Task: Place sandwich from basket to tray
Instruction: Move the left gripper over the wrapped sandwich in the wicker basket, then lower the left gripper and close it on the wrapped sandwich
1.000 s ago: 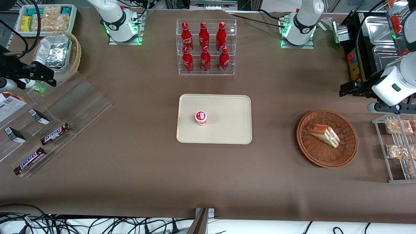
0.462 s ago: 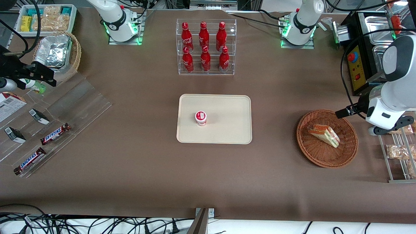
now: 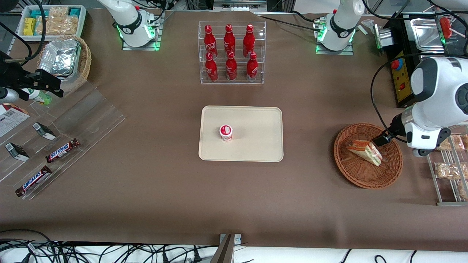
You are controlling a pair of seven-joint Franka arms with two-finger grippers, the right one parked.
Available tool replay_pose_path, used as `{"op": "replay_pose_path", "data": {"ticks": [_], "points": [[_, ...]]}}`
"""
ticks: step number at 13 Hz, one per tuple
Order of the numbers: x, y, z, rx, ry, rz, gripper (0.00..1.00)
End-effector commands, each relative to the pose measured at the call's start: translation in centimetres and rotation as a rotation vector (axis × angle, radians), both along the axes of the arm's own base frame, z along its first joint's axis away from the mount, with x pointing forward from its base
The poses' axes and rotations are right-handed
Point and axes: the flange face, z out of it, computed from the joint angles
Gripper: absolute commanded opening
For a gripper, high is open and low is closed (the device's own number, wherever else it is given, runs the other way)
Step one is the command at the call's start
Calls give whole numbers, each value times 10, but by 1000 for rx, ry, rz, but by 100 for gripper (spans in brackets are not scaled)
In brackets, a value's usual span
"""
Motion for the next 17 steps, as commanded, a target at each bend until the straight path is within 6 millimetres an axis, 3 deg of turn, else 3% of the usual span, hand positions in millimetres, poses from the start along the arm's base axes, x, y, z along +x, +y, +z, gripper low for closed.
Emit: {"op": "replay_pose_path", "data": {"ticks": [1,3,17], "points": [[-5,1,-30,19,-26,94,100],[-3,2,-53,16,-34,141,100],[15,14,-133,-1,-113,198,100]]}}
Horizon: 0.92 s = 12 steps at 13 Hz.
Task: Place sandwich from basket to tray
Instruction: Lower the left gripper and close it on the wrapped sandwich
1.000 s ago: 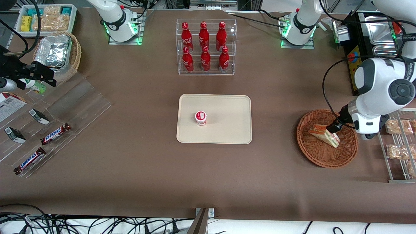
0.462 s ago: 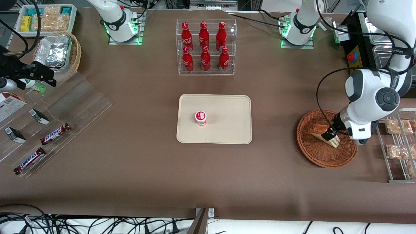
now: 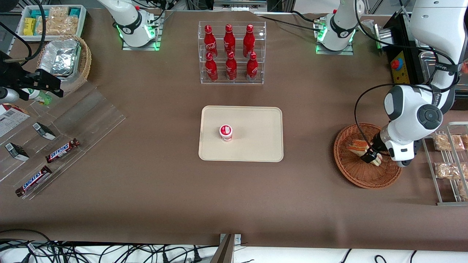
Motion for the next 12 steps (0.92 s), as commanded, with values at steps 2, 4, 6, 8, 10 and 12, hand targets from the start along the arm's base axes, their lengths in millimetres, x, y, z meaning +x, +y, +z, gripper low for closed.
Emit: {"op": "replay_pose_path", "data": {"ticks": [2,4,6,8,10,12], "points": [[1,1,-8,14,-2,7,29],[0,1,-11,20,1,0,0],[-1,2,-10,45,3,-27,0],[0,2,1,49,5,-42,0],[4,4,35,60,31,-82,0],[14,-13,72,62,77,-113,0]]}}
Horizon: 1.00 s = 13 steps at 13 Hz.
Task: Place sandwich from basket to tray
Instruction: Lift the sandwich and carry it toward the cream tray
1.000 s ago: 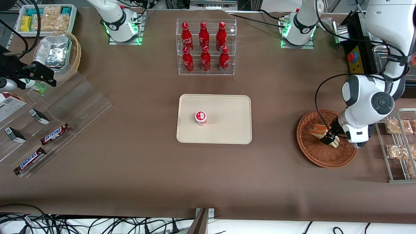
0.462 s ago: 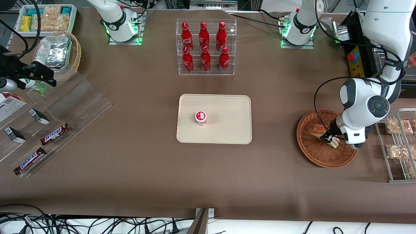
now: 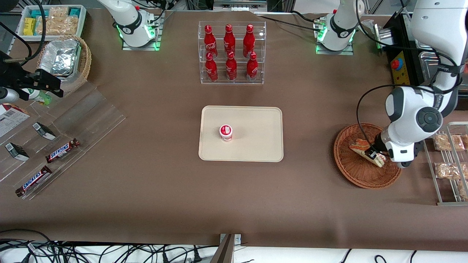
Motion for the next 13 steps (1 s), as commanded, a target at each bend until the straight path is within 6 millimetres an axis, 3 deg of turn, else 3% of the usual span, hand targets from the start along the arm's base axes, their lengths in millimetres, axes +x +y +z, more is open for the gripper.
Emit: {"op": "replay_pose_path", "data": {"ticks": [1,2,6,10,13], "points": [[9,-30,57,15,46,-78,0],[10,-48,71,7,49,-106,0],[4,-117,87,-25,53,-266,0],[3,-184,128,-23,49,-432,0],[-10,-255,150,-40,11,-546,0]]}}
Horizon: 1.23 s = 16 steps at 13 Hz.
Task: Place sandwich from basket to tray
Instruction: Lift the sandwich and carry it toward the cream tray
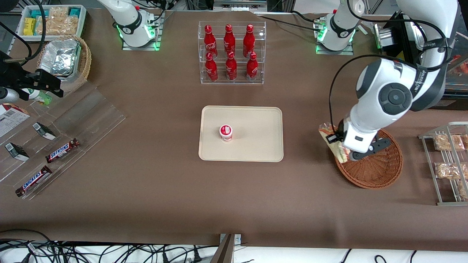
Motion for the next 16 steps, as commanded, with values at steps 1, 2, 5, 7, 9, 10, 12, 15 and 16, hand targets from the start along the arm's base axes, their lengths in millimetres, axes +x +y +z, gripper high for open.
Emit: {"op": "replay_pose_path", "data": {"ticks": [1,2,5,7,9,10,12,15,16], "points": [[-13,-61,14,11,-13,-139,0],[-19,-81,16,7,-17,-186,0],[-43,-134,-2,4,12,-337,0],[-51,-159,-18,-7,14,-391,0],[-61,-190,-45,-15,2,-468,0],[-67,-206,-61,-13,6,-486,0],[-74,-217,-88,-13,43,-504,0],[-79,-229,-125,-33,65,-509,0],[-79,-230,-136,-36,72,-501,0]]}}
